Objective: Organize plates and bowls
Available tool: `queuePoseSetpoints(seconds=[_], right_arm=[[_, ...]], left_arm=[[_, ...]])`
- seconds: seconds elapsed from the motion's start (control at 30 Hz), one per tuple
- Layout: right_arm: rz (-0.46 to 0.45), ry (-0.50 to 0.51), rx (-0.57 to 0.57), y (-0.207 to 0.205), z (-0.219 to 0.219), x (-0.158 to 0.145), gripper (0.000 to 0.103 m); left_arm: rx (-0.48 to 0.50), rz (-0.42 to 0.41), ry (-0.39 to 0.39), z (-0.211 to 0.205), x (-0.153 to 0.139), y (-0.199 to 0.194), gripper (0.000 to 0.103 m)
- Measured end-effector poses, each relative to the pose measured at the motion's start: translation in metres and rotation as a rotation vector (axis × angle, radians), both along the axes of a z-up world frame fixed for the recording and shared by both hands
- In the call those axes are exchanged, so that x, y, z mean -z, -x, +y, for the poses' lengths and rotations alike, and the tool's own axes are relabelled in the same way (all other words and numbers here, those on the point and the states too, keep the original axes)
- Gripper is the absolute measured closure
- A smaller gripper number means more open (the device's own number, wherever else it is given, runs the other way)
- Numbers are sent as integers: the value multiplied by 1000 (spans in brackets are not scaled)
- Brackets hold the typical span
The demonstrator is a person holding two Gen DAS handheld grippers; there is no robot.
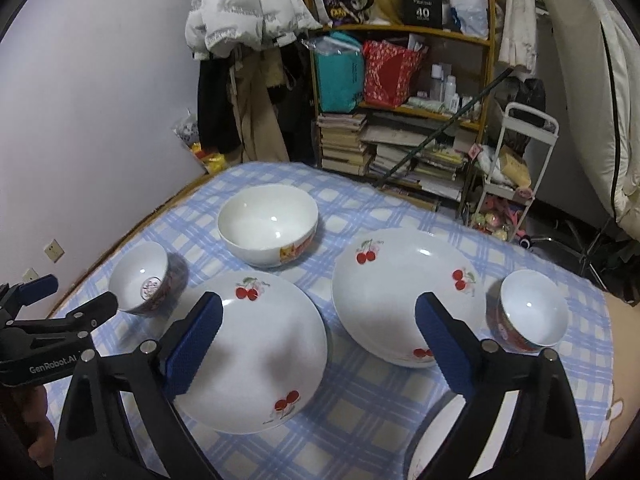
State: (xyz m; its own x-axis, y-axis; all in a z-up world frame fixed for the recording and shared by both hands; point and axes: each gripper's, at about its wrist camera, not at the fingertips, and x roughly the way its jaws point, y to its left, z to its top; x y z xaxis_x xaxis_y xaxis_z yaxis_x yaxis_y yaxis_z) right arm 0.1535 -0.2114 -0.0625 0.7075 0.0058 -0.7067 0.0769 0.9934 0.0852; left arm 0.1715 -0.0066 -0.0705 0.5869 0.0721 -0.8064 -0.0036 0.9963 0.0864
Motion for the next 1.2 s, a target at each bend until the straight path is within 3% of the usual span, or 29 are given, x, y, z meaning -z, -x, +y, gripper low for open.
queuePoseSetpoints(seconds=[0.23, 0.47, 0.67, 0.8, 0.93, 1.0, 1.07, 1.2], right_arm=[[71, -54, 25, -14, -11, 28, 3], [119, -48, 12, -21, -11, 50, 16], [158, -109, -30, -27, -11, 63, 37], [188, -128, -72, -32, -8, 72, 65], [205, -141, -84, -35, -5, 82, 77], [214, -151, -71, -37, -7, 86, 77], [226, -164, -64, -39, -8, 90, 77], [235, -163, -70, -42, -8, 95, 77]], left_arm=[[-2, 69, 16, 1, 24, -4, 4], [-12, 145, 57, 3, 43, -15, 4], [-15, 214, 70, 7, 60, -22, 4], [-20, 254, 92, 9, 70, -26, 4], [-7, 277, 77, 5, 79, -30, 4], [-7, 289, 81, 5, 84, -32, 5], [-6, 296, 78, 4, 88, -34, 7], [6, 321, 87, 1, 95, -37, 26]])
